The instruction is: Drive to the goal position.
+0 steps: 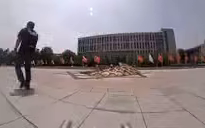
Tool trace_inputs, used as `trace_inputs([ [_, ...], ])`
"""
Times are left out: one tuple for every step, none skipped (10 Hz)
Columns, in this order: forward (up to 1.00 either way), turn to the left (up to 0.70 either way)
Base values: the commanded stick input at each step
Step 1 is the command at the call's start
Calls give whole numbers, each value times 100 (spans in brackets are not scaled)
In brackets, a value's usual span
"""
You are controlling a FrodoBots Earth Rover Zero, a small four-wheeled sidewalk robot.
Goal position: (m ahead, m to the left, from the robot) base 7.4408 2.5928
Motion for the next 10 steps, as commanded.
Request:
trace_inputs([
  [100,0],
  [100,0],
  [100,0],
  [100,0],
  [100,10],
  [100,40],
  [100,40],
  [100,40],
  [100,40],
  [100,40],
])
